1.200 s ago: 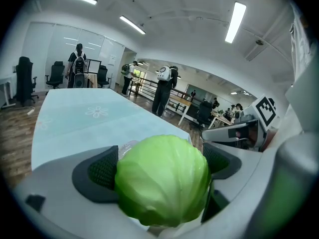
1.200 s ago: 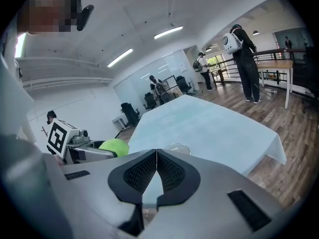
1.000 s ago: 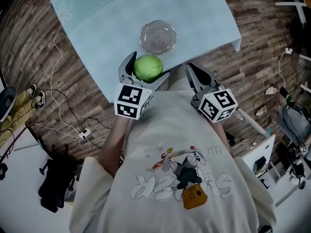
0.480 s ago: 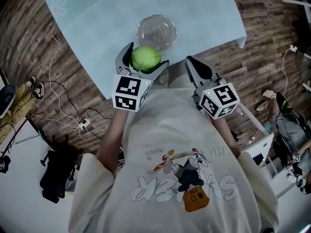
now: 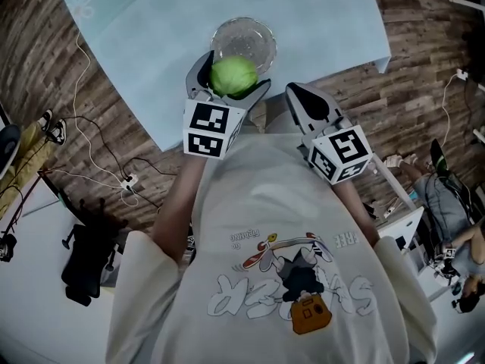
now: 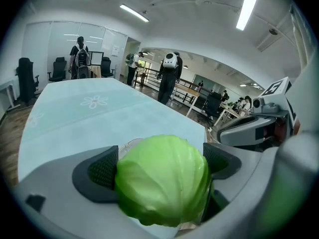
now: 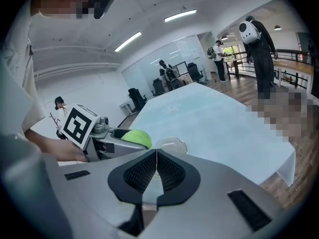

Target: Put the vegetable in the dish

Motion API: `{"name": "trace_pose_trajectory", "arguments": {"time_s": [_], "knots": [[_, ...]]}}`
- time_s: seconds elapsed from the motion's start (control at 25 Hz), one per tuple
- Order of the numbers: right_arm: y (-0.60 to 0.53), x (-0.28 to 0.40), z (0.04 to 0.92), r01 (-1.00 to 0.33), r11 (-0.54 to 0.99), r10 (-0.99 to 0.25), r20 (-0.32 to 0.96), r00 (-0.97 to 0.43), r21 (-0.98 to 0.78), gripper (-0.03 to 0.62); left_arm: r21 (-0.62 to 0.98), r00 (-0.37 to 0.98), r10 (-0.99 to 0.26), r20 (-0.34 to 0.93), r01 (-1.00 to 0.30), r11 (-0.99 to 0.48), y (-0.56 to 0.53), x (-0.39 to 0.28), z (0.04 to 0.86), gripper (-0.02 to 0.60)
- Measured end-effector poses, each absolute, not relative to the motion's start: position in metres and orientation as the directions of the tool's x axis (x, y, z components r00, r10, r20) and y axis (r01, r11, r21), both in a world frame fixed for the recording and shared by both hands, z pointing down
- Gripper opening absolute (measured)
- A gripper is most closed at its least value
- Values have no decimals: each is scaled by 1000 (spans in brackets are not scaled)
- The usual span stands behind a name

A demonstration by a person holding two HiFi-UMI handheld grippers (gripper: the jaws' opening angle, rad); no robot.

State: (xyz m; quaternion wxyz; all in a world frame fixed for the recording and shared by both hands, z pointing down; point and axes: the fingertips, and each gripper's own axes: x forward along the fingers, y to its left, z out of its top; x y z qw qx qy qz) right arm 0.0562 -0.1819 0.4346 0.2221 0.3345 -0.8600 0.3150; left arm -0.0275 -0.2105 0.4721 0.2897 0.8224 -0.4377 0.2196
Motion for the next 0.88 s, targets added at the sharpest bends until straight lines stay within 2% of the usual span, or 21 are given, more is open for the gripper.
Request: {"name": "trace_pose_trajectory", "arguments": {"time_s": [0.68, 0.88], "knots": [[-216, 67, 453, -714, 574, -415, 610, -676, -401, 23, 287, 461, -520, 719, -879, -381, -242, -18, 540, 535], [-227, 78, 457, -721, 559, -414, 616, -671, -410, 23, 225, 410, -509, 757, -895, -386, -252, -12, 566, 535]]}}
